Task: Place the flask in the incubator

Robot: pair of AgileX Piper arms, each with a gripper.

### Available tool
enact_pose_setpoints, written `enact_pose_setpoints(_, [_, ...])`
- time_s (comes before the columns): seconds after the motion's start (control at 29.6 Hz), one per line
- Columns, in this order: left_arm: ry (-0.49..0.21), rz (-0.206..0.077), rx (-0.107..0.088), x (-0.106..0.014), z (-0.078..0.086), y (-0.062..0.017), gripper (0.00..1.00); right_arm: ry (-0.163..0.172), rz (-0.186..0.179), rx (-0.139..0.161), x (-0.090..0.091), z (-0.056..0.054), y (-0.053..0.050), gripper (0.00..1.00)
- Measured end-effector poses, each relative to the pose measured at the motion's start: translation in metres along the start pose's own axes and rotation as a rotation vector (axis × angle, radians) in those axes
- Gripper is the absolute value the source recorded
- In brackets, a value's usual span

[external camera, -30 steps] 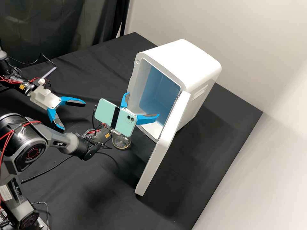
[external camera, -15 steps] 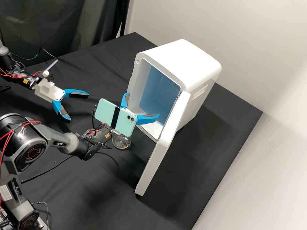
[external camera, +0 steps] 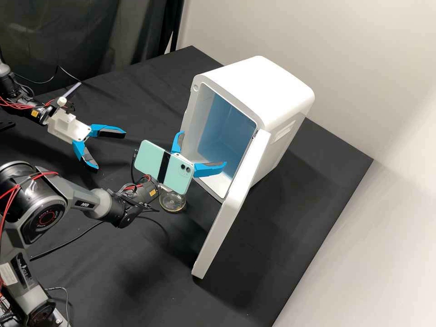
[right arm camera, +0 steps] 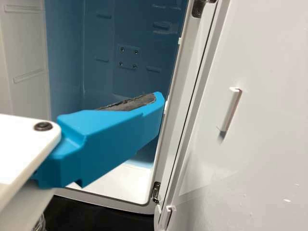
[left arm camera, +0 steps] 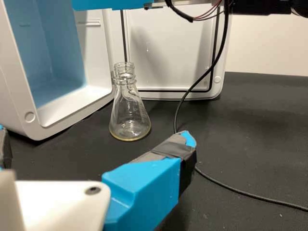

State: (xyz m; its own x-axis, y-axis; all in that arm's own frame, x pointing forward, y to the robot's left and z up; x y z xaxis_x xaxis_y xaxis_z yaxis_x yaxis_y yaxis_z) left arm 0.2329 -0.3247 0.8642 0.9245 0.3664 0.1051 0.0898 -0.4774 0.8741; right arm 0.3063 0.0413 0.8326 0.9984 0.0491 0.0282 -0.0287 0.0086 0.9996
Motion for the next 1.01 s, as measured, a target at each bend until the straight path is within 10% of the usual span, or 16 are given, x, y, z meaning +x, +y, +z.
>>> enact_pose_setpoints(1.01, [-0.017,0.004,0.005,-0.002,0.005,0.0011,1.0,0.057,-0.048,-0.004,-0.051,0.009,-0.007,1.0])
